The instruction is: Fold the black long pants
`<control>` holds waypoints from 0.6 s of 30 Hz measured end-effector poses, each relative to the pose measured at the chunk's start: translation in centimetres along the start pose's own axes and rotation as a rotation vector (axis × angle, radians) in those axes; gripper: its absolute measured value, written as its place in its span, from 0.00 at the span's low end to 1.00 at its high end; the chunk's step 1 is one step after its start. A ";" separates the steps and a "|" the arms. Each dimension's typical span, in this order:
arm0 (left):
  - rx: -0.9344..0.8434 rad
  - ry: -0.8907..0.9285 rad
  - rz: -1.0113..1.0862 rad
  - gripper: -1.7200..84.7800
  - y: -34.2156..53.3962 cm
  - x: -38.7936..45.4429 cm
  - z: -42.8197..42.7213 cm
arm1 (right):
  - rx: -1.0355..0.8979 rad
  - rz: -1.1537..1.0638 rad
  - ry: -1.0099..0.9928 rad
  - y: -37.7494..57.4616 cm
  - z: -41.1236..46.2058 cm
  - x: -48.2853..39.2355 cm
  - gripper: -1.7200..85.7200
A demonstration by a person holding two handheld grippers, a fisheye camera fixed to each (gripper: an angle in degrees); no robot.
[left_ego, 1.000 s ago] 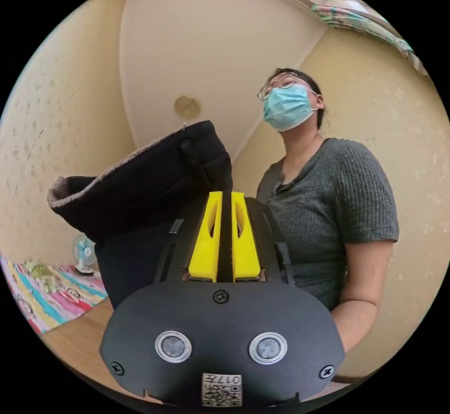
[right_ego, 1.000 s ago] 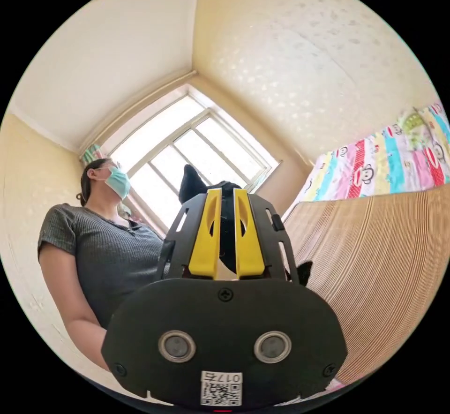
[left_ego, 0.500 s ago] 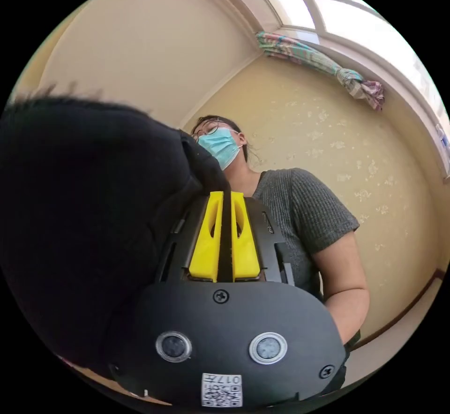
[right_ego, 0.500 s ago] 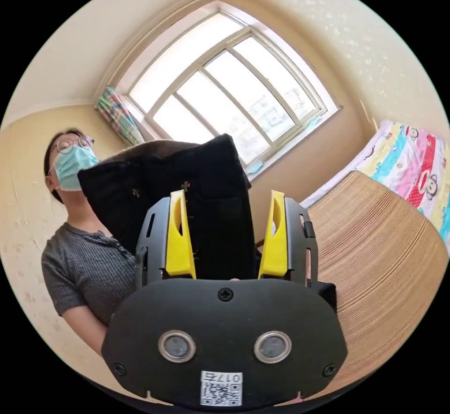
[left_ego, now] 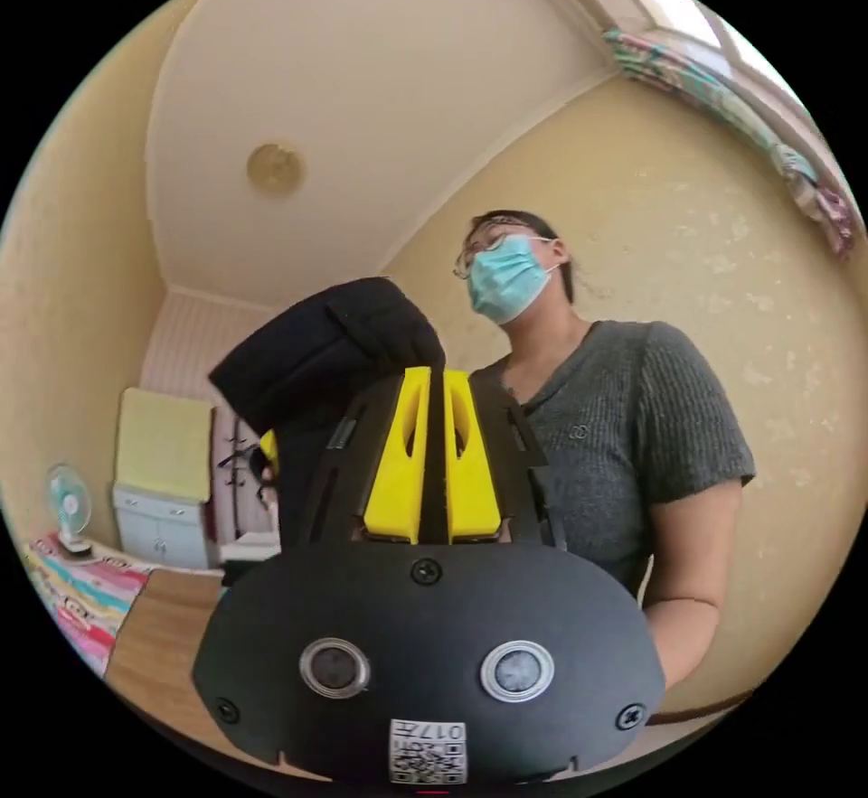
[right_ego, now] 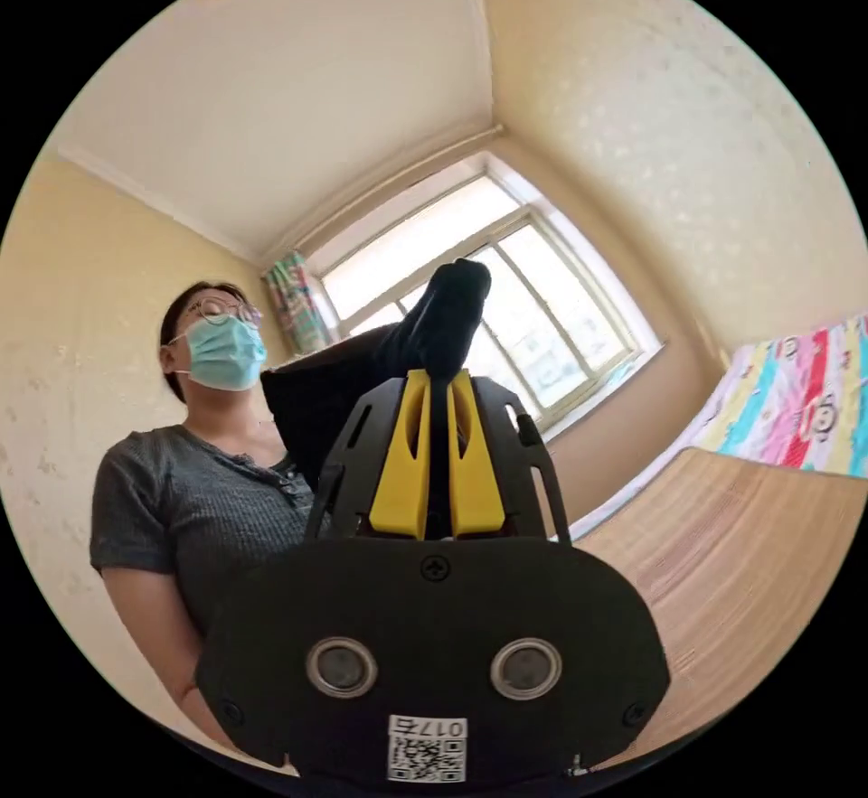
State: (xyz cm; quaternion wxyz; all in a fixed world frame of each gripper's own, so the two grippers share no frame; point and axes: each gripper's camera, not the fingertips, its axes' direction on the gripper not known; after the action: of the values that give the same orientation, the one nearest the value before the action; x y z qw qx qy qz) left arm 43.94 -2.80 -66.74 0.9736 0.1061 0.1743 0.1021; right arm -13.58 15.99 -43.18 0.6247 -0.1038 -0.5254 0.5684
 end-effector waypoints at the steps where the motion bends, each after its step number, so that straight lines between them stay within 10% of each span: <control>1: -0.042 -0.138 -0.063 0.03 -0.1 -0.4 -0.1 | 0.020 -0.073 0.117 -0.6 -0.1 -2.8 0.05; 6: -0.124 -0.490 -0.291 0.05 0.6 -3.7 1.0 | 0.012 -0.290 0.480 -2.7 4.8 -11.8 0.05; 18: -0.228 -0.524 -0.420 0.16 7.3 -7.3 0.9 | 0.307 -0.764 1.068 -4.2 14.3 -28.5 0.04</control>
State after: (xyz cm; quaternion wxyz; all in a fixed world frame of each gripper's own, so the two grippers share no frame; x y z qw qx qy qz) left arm 36.35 2.26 -61.80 0.9906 -0.0191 -0.0758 -0.1124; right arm -16.49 -15.48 -49.34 0.9636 -0.0875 -0.0573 0.2462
